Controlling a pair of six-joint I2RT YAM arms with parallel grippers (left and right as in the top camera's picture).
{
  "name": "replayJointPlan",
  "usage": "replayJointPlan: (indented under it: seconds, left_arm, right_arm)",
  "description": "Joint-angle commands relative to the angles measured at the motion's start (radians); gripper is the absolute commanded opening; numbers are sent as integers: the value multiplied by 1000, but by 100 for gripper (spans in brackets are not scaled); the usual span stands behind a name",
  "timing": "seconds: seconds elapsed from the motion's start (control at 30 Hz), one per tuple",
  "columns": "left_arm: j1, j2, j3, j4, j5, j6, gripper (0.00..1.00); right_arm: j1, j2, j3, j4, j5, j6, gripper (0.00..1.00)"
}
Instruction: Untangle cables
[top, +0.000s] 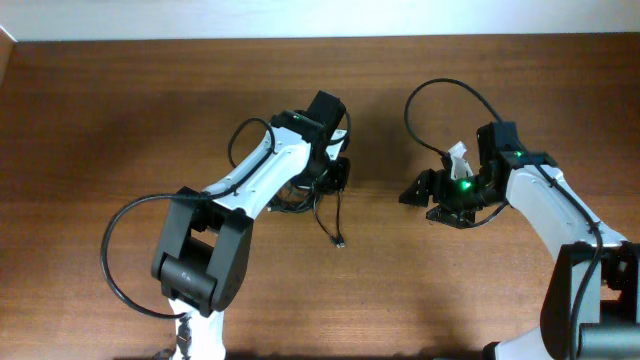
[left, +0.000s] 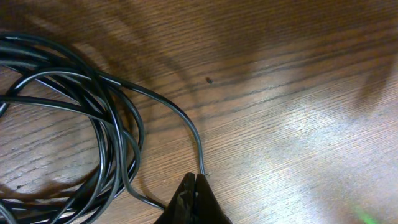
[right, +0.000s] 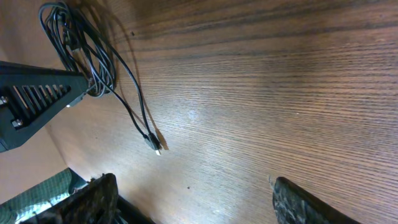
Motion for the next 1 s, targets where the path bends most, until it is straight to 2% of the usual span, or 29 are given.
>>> replayJointPlan:
  seconds: [0.0,0.1,0.13,0.2,0.27,0.4,0.47,0.6,0.63,0.67,0.7,0.77,0.8,0.93,0.97]
  left_arm:
    - [5,7,-9,3,14,-10,5]
    - [5,7,-9,8,14,-10,2]
    - [5,7,-10,10,14,-10,4]
    - [5,7,-16,21,14,-9,16]
    - [5,7,-17,35,14,-10,15]
    - [5,7,-17,38,13,0,32]
    - [5,7,-17,43,-11,5,33]
    - [5,7,-17,78,-20,5,38]
    - [5,7,-17,86,-19,5,34]
    - [5,7,-17,89,-17,6,24]
    - [7,7,-17,88,-11,6,17]
    - [43,6,-13,87,100,47,12]
    - [65,6,-11,85,113,48,14]
    - [182,6,-11,68,112,43,48]
    - [193,6,-12,61,111,43,51]
  right_arm:
    - [-1,-9,-1,0,9,-11,83]
    - [-1,-9,-1,2,9,-11,95]
    - [-1,-9,-1,3,9,-10,95]
    - [-1,-9,-1,4,10,-11,95]
    - [-1,-9,-1,3,10,-11,95]
    - [-1,-9,-1,-1,9,-10,95]
    - [-1,-9,-1,-8,8,-10,93]
    - [-1,-9,-1,-3,1,-11,97]
    - [-1,-9,-1,0,2,-11,97]
    - [-1,-9,-1,0,2,-11,97]
    - [-1,-9,-1,0,1,-11,97]
    - [-1,-9,-1,2,-8,-11,99]
    - [-1,-9,-1,8,-15,-11,98]
    - [36,-9,-1,51,-14,-11,99]
    - [61,-9,-1,76,-14,-10,98]
